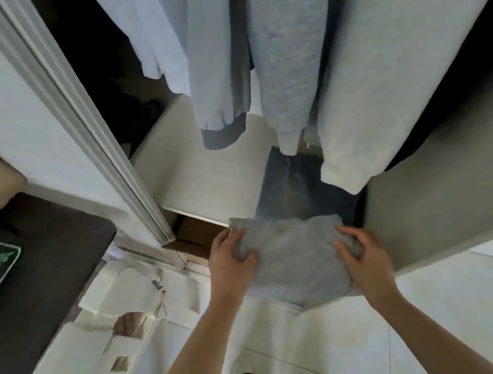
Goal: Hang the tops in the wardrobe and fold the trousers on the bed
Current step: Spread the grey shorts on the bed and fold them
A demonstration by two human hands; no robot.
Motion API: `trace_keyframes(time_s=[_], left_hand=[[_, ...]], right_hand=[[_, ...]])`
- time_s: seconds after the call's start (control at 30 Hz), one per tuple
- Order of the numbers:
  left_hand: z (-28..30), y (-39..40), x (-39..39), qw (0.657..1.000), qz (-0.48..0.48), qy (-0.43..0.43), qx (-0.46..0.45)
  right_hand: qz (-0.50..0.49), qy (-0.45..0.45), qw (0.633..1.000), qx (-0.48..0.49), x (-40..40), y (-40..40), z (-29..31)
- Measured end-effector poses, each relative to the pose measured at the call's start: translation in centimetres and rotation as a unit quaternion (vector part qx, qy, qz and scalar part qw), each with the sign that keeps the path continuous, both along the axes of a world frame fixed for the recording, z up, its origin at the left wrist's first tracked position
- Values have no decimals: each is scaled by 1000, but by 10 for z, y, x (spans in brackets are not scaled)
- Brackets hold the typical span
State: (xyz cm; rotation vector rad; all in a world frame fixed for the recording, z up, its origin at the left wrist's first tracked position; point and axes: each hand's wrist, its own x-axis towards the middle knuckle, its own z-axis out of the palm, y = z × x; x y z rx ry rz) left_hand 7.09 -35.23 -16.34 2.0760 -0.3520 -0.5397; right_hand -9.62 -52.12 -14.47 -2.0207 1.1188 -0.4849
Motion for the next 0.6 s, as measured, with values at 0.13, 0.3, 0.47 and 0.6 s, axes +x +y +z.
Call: trace_keyframes(time_s=[0.13, 0.3, 0.47, 0.6], left_hand=[[6, -79, 69, 994, -103, -29, -19], [-25, -146, 106, 972, -187, -133, -49], [-111, -150, 97, 877, -416, -83, 226], [-139, -142, 90, 861, -379, -237, 244]], right_hand=[[-95, -48, 993, -56, 44, -46, -4], [-174, -29, 971, -163, 72, -86, -38], [-75, 212, 974, -22, 76, -103, -104], [-89, 202, 974, -48, 73, -94, -117]])
